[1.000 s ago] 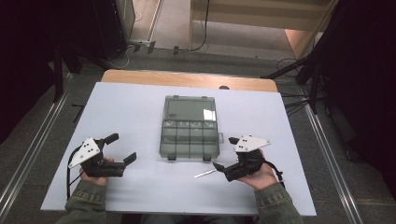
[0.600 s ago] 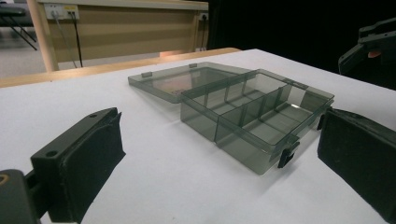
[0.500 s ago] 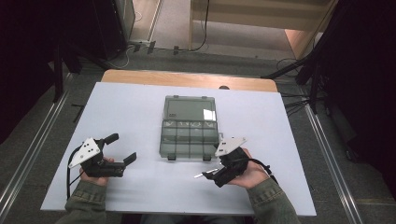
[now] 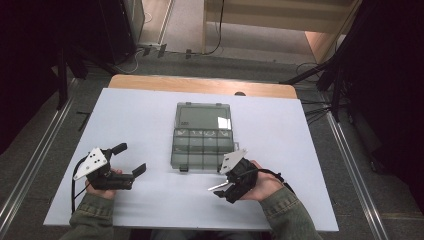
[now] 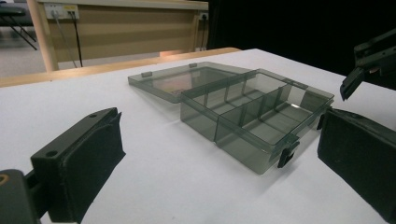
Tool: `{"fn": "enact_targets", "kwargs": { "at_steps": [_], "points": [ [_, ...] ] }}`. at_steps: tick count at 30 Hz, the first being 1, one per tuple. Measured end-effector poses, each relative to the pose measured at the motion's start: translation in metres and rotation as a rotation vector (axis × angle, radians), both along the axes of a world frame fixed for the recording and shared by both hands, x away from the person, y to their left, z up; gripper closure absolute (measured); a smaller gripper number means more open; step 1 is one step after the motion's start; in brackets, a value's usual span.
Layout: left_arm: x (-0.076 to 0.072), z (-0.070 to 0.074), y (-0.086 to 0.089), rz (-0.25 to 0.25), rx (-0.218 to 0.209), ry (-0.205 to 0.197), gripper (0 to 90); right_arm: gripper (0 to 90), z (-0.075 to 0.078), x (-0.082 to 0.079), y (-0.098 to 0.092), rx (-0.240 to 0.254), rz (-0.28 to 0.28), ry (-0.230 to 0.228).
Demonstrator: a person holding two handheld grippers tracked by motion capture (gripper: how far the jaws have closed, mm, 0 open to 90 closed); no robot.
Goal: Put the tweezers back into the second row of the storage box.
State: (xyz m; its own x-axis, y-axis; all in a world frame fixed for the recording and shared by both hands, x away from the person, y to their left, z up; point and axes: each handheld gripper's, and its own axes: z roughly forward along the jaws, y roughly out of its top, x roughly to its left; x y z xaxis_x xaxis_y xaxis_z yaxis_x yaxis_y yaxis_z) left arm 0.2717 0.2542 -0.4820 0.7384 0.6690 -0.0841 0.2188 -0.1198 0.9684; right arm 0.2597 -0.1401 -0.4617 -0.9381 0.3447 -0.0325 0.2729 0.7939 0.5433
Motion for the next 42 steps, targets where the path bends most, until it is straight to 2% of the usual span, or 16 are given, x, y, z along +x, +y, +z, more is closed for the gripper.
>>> {"fn": "enact_targets", "kwargs": {
  "at_steps": [1,6,7,13,19,20,24,25,26,28,29,33,34,37,41,42],
  "points": [
    [0.0,0.0,0.0,0.001,0.0,0.0,0.0,15.9,-0.003,0.001,0.002,-0.03,0.025,0.012],
    [0.0,0.0,0.0,-0.001,0.002,0.0,0.0,19.7,-0.008,0.001,0.006,-0.085,0.057,0.031],
    [0.0,0.0,0.0,-0.001,0.002,0.0,0.0,19.7,-0.008,0.001,0.006,-0.085,0.057,0.031],
    [0.0,0.0,0.0,0.001,-0.002,0.006,0.0,37.2,-0.014,0.005,0.008,-0.169,0.01,0.037],
    [0.0,0.0,0.0,0.0,-0.001,0.009,0.0,49.4,-0.015,0.006,0.007,-0.179,0.007,0.036],
    [0.001,0.0,0.0,-0.001,-0.002,0.01,0.0,54.4,-0.016,0.006,0.009,-0.201,0.019,0.028],
    [0.001,0.0,0.0,-0.001,-0.003,0.01,0.0,58.9,-0.018,0.006,0.013,-0.245,0.014,0.027],
    [0.001,0.0,0.0,-0.001,-0.003,0.011,0.0,63.4,-0.021,0.008,0.014,-0.268,0.005,0.051],
    [0.001,0.0,0.0,-0.001,-0.003,0.011,0.0,63.4,-0.021,0.008,0.014,-0.268,0.005,0.051],
    [0.001,0.0,0.0,-0.002,-0.002,0.012,0.0,79.4,-0.021,0.01,0.012,-0.246,0.002,0.123],
    [0.001,0.0,0.0,-0.002,-0.002,0.012,0.0,85.3,-0.02,0.01,0.012,-0.245,0.007,0.132],
    [0.001,0.0,0.0,-0.002,-0.004,0.012,0.0,85.7,-0.02,0.009,0.013,-0.252,0.013,0.133],
    [0.001,0.0,0.0,-0.003,-0.004,0.012,0.0,85.8,-0.02,0.009,0.013,-0.245,0.033,0.157],
    [0.001,0.0,0.0,-0.004,-0.003,0.015,0.0,85.8,-0.02,0.01,0.012,-0.225,0.048,0.174],
    [0.001,-0.001,0.0,-0.005,-0.002,0.016,0.0,85.8,-0.017,0.008,0.012,-0.203,0.06,0.162],
    [0.001,-0.001,0.0,-0.005,-0.002,0.015,0.0,85.8,-0.012,0.007,0.011,-0.187,0.076,0.141]
  ]
}}
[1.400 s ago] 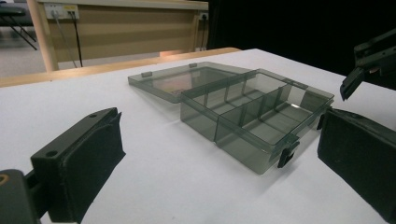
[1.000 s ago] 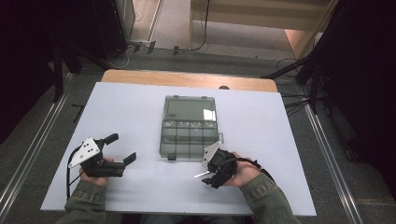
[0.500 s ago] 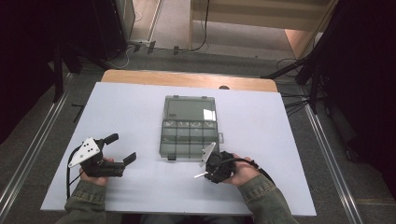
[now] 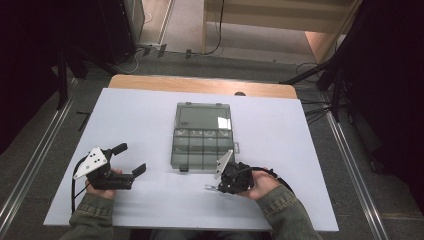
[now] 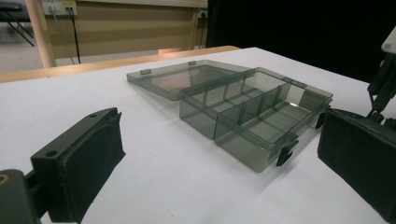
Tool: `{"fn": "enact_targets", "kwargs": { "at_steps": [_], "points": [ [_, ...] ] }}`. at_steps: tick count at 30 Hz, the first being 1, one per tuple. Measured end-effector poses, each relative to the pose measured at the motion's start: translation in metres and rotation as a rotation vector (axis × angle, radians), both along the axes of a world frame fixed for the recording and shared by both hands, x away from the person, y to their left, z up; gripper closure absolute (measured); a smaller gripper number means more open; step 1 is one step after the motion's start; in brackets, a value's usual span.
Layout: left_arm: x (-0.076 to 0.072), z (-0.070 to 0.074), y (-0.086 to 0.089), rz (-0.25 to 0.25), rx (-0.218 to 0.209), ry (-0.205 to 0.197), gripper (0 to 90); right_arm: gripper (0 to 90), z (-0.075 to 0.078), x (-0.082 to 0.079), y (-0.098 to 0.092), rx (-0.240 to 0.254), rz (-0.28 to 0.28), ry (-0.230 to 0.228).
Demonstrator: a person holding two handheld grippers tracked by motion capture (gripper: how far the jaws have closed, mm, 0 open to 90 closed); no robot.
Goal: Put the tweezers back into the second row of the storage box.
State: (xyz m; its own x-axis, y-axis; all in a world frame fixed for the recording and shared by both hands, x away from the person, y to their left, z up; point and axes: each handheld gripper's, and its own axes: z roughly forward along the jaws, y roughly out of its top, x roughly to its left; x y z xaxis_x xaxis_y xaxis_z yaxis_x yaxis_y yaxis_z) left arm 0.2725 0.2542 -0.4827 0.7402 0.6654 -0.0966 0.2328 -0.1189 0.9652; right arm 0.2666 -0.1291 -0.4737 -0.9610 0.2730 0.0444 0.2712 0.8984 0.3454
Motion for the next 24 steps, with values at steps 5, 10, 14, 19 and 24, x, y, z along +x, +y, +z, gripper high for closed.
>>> {"fn": "enact_targets", "kwargs": {
  "at_steps": [5,10,14,19,24],
  "points": [
    [0.0,0.0,0.0,-0.001,0.003,0.002,0.0,85.7,0.013,-0.003,-0.001,0.043,-0.002,-0.032],
    [0.0,0.0,0.0,-0.001,0.003,0.002,0.0,85.7,0.022,0.0,-0.003,0.079,-0.003,-0.06],
    [0.0,0.0,0.0,0.001,0.002,0.002,0.0,85.7,0.025,0.004,-0.005,0.122,-0.006,-0.068],
    [0.0,0.0,0.0,0.0,0.002,0.003,0.0,85.7,0.032,0.007,-0.007,0.199,-0.01,-0.088],
    [0.0,-0.001,0.0,-0.001,0.004,0.004,0.0,85.7,0.041,0.011,-0.01,0.273,-0.04,-0.146]
  ]
}}
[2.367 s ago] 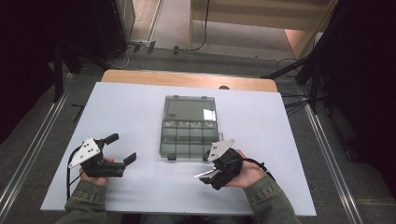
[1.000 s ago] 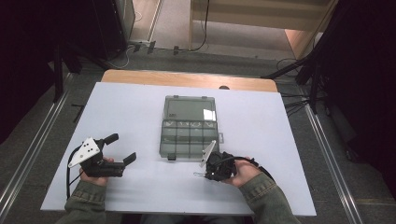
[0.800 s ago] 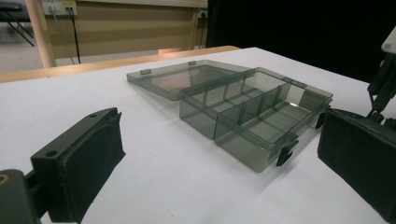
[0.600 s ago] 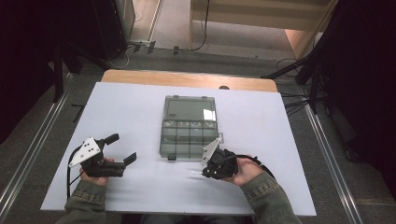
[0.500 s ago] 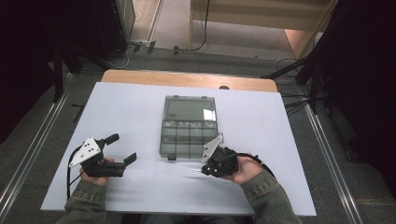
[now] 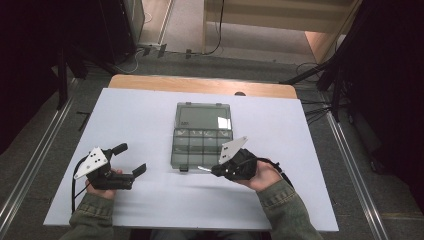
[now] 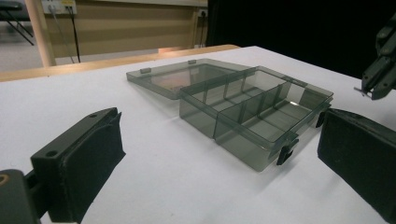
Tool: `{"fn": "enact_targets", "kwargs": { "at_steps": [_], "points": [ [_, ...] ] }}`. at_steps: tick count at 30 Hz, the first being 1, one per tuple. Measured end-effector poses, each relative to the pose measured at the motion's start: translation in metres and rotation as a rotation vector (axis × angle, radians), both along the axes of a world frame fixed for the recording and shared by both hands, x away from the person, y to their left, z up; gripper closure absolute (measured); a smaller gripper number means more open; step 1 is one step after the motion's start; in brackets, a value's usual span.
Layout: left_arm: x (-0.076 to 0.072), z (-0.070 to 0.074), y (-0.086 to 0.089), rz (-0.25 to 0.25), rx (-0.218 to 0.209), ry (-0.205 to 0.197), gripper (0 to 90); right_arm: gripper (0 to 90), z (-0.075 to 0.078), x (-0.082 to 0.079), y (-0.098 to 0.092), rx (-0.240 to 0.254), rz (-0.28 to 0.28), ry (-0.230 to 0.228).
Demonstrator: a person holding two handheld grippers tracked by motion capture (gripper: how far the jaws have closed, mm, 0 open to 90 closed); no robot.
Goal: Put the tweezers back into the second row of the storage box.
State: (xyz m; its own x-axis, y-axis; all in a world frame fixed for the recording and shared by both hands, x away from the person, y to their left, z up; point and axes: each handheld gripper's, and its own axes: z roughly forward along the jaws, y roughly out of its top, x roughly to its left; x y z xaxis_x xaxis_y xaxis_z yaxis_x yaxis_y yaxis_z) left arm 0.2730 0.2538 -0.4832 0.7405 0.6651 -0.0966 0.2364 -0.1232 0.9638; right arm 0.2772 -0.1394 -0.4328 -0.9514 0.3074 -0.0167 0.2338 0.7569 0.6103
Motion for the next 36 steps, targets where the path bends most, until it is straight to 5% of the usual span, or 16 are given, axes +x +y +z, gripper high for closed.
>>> {"fn": "enact_targets", "kwargs": {
  "at_steps": [15,20,25,28,29,30,32,36],
  "points": [
    [0.001,-0.001,0.0,0.011,0.009,0.007,0.0,85.1,-0.01,0.02,-0.004,0.072,-0.162,-0.11],
    [0.001,0.0,0.0,0.008,0.003,0.007,0.0,84.7,-0.019,0.02,0.0,0.024,-0.213,-0.219],
    [0.0,0.0,0.0,0.008,0.002,0.003,0.0,85.5,-0.025,0.023,0.005,-0.027,-0.249,-0.253],
    [0.0,0.0,0.0,0.007,0.0,0.001,0.0,82.4,-0.03,0.025,0.009,-0.031,-0.243,-0.231],
    [0.0,0.0,0.001,0.008,-0.001,0.0,0.0,69.5,-0.031,0.026,0.009,-0.026,-0.248,-0.223],
    [0.0,0.0,0.001,0.008,-0.001,0.0,0.0,69.5,-0.031,0.026,0.009,-0.026,-0.248,-0.223],
    [0.0,0.001,0.001,0.007,-0.001,0.0,0.0,62.5,-0.031,0.028,0.008,0.032,-0.263,-0.179],
    [0.0,0.001,0.002,0.007,-0.005,-0.002,0.0,52.4,-0.026,0.029,0.004,0.072,-0.312,-0.161]
  ]
}}
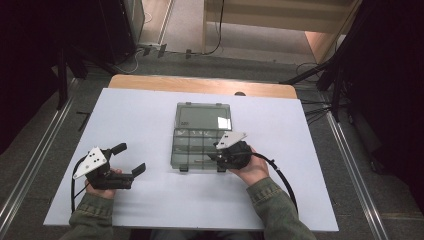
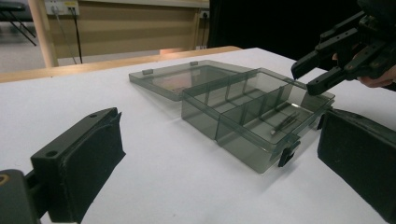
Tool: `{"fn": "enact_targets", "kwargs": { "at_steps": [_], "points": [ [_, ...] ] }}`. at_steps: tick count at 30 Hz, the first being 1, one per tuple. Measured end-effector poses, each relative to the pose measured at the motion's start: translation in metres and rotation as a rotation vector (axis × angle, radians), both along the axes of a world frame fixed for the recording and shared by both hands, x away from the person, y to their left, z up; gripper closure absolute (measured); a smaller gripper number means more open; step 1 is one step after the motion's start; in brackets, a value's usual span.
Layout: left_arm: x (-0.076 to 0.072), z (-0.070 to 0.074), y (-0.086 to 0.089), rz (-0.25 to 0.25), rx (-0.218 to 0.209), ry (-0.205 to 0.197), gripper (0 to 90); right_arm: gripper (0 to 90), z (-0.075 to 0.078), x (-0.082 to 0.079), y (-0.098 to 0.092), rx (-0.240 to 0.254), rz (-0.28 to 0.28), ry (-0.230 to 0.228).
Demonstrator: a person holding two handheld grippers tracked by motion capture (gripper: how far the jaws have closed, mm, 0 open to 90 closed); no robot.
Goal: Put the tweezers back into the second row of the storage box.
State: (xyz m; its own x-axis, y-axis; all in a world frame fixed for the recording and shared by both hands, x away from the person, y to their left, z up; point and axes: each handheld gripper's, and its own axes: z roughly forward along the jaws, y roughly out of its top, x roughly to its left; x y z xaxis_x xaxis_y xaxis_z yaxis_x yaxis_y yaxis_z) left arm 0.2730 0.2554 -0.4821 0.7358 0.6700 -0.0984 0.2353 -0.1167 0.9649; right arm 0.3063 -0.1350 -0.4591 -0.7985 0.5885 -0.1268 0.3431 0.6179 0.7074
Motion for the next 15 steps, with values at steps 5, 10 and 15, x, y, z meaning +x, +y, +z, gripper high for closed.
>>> {"fn": "enact_targets", "kwargs": {
  "at_steps": [5,10,15],
  "points": [
    [0.0,0.0,0.0,0.0,-0.001,-0.003,0.0,42.6,0.002,0.003,-0.008,0.071,-0.112,0.064],
    [0.0,0.0,0.0,-0.002,-0.003,-0.001,0.0,38.9,0.002,0.002,-0.011,0.096,-0.144,0.078],
    [0.0,0.0,0.0,-0.004,-0.007,-0.002,0.0,29.6,0.003,-0.002,-0.018,0.137,-0.177,0.075]
  ]
}}
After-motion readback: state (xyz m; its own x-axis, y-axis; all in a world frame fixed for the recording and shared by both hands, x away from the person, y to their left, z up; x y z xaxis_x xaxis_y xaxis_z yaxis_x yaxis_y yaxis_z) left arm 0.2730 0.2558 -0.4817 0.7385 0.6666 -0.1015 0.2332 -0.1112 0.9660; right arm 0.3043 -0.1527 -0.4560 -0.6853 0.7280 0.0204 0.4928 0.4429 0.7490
